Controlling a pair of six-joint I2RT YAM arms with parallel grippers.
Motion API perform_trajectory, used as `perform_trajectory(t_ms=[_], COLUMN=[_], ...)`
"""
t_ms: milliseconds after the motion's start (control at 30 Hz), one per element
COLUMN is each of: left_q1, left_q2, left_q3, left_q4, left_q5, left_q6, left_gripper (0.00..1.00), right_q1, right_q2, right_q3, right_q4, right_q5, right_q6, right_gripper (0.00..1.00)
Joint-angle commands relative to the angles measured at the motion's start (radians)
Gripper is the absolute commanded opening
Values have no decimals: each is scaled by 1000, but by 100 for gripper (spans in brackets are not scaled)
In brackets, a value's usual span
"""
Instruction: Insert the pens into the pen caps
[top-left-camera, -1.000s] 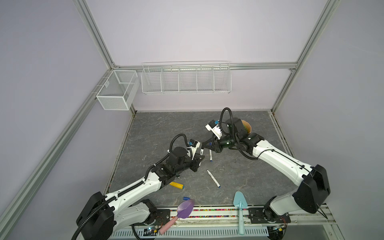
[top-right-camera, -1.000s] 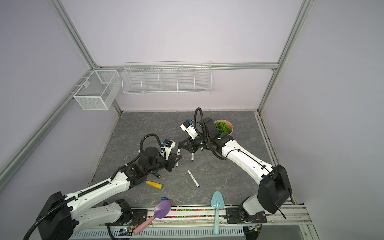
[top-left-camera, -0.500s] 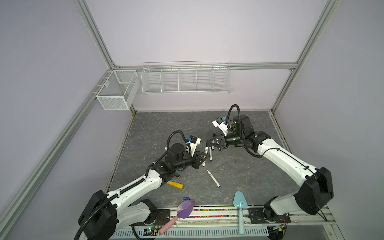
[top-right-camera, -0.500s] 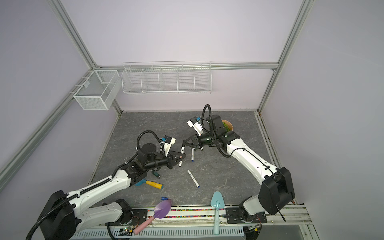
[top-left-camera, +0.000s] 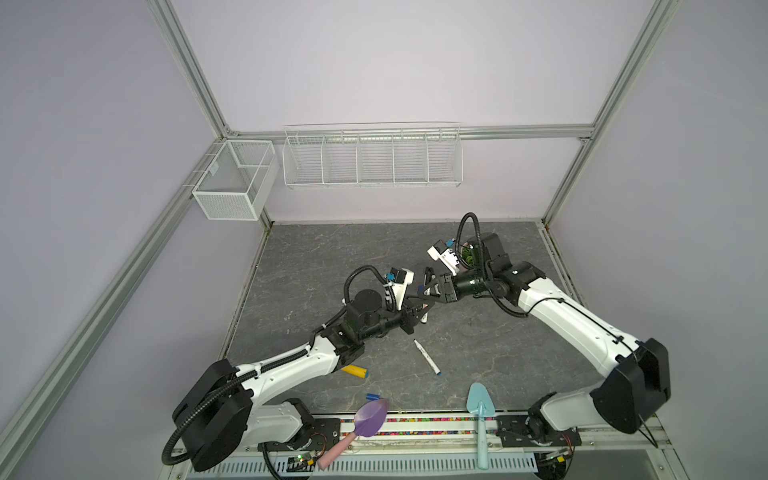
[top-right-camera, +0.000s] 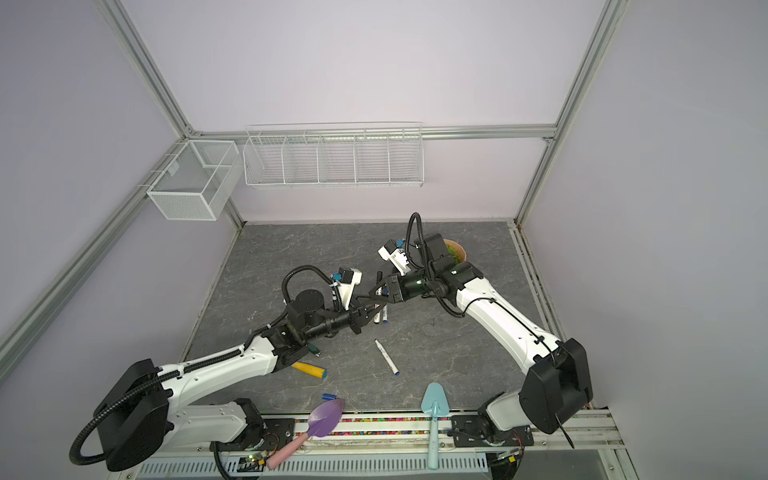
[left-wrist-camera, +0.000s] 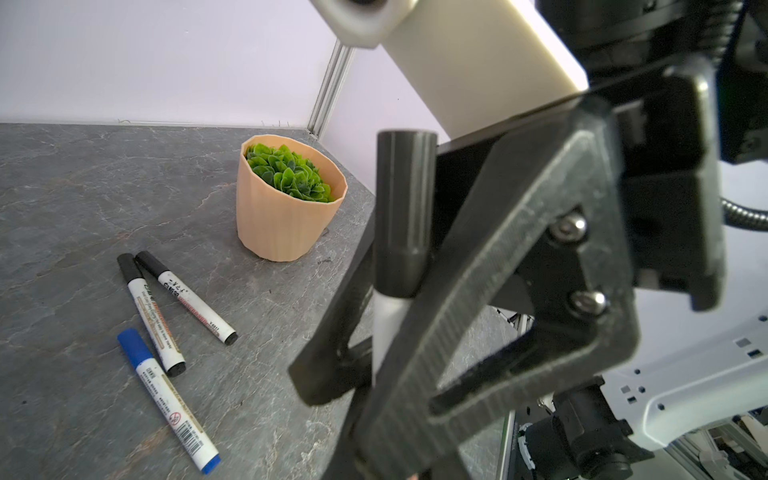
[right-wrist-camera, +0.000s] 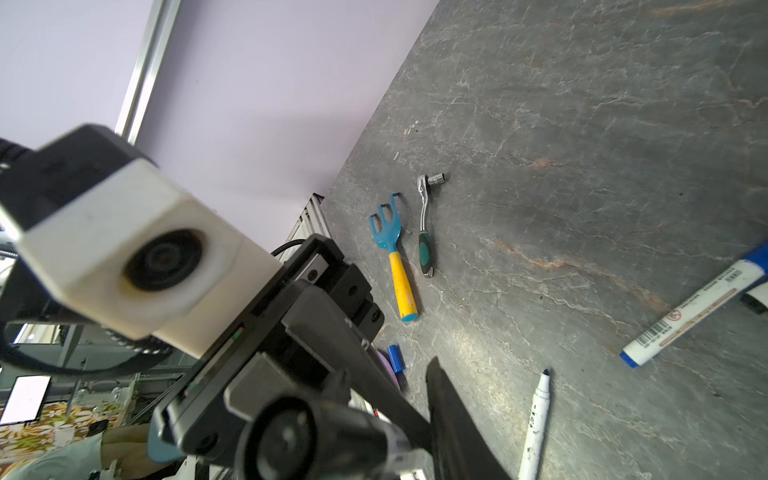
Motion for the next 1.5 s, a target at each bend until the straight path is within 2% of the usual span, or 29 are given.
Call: perform_trajectory(t_ms=[0,167,200,233,267,300,333,433,533,600,700,800,900,1000,1100,1200,1333,1467], left_q1=[9,8,8,8,7,8,9,9,14,15,17,23,26,31,32,31,33,47], left_q2=[-12,-6,-3,-2,0,0,-3,-36,-106,-154,-226,-296,-365,-419,-447,-451,-441,-426], left_q3=[12,-11,-15,-16,-16,-18,-23,-35,-27,-21,-64,-94,-107,-118,-114,-109,-104,-90], left_q4=[276,289,288,283,277,275,266,187,-27,-187,-341,-482,-582,-635,-684,-715,-729,-754], left_q5=[-129,-272,-279,-275,-267,-254,-247,-234,-273,-359,-589,-745,-826,-858,-867,-868,-866,-866], left_q6=[-27,-40,-39,-39,-39,-39,-44,-65,-90,-107,-207,-276,-326,-344,-345,-352,-351,-370], left_gripper=[0,0,7,18,47,88,100,100,100,100,100,100,100,100,100,100,100,100], right_q1=[26,12,9,6,0,-7,-14,-40,-54,-62,-64,-65,-65,-68,-76,-90,-92,-89], right_q2=[-31,-73,-75,-76,-74,-69,-63,-17,87,163,275,393,513,609,679,717,694,602], right_q3=[-50,-82,-80,-78,-72,-62,-49,20,93,113,136,204,289,352,395,428,436,381], right_q4=[-114,-54,-50,-48,-49,-54,-66,-158,-285,-322,-322,-345,-387,-411,-404,-389,-354,-292], right_q5=[18,32,37,43,49,56,66,159,309,382,498,634,747,832,882,889,845,795], right_q6=[25,74,79,84,88,88,83,43,-12,-23,-23,-45,-78,-103,-113,-109,-95,-85], right_gripper=[29,12,11,10,9,8,8,8,8,8,9,9,9,9,10,15,33,45])
